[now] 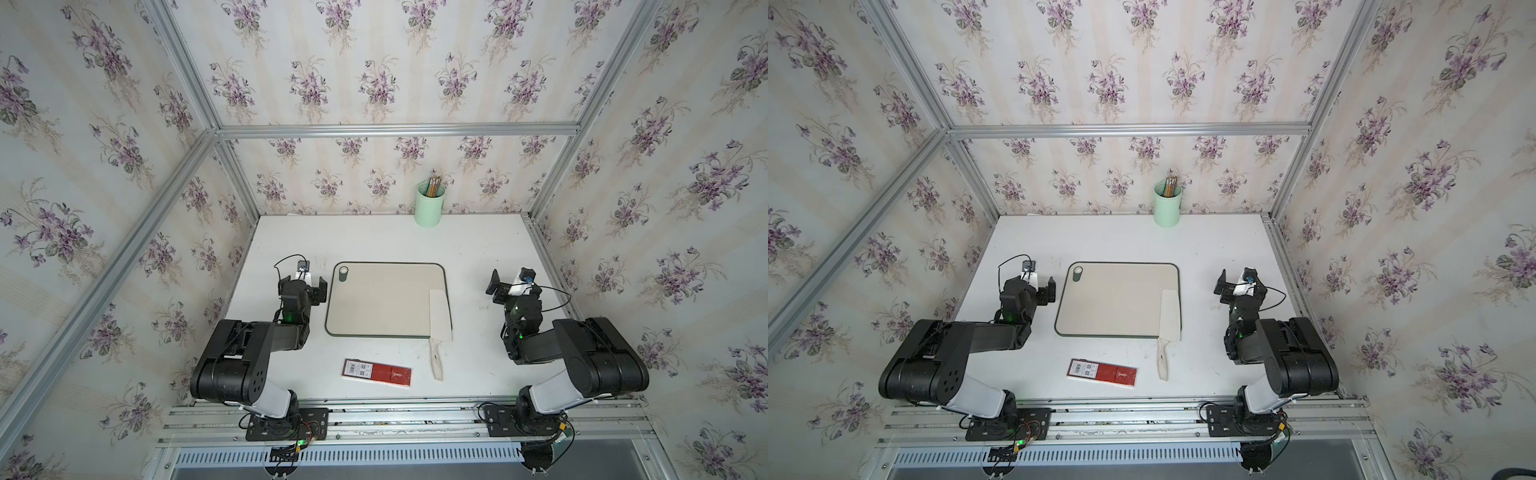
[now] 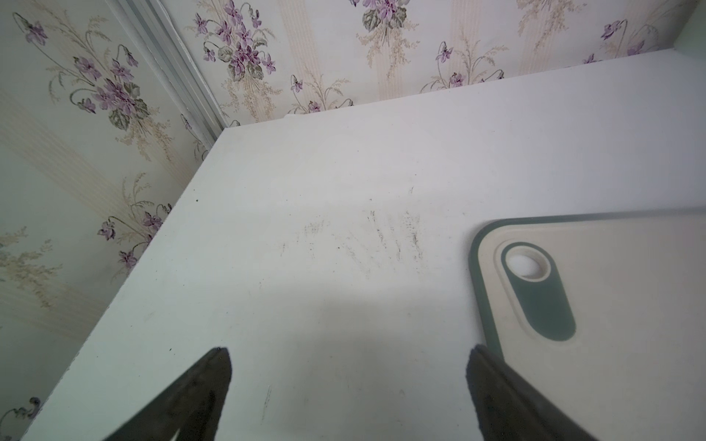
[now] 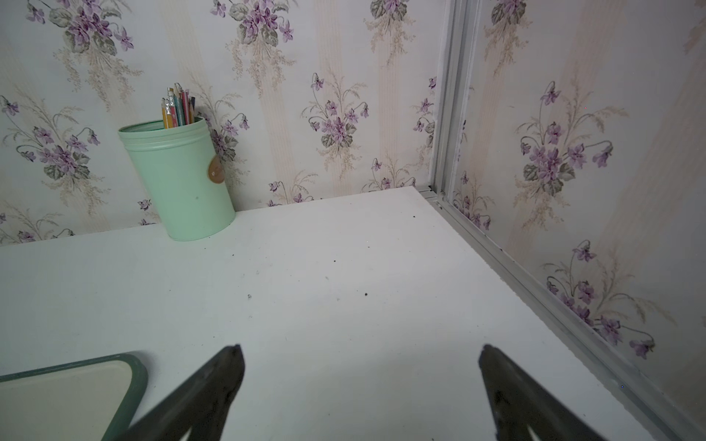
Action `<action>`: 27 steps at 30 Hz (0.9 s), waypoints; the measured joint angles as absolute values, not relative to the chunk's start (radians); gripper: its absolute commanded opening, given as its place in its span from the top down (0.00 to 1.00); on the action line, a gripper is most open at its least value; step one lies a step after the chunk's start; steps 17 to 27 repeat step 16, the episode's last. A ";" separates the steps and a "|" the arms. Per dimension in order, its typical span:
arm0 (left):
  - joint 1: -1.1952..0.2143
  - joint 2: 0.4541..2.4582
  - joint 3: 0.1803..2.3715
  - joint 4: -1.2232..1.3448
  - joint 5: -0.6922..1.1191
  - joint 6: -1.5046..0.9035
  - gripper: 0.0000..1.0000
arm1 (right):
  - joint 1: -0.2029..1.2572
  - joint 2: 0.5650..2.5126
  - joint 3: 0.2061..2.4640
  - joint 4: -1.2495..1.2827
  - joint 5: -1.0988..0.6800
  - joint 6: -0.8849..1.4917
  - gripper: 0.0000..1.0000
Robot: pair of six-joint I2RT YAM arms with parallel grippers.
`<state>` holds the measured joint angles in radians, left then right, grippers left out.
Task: Align the knife with the edge of the cutting board
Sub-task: Reset both arms
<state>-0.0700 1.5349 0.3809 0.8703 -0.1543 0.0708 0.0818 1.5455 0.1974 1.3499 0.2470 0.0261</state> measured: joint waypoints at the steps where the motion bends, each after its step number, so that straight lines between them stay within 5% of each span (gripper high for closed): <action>1: -0.070 1.535 0.381 0.871 -0.154 0.071 0.01 | 0.082 1.546 0.198 1.347 0.247 0.026 0.00; 27: -0.070 1.535 0.381 0.870 -0.154 0.071 0.01 | 0.082 1.547 0.202 1.337 0.240 0.026 0.00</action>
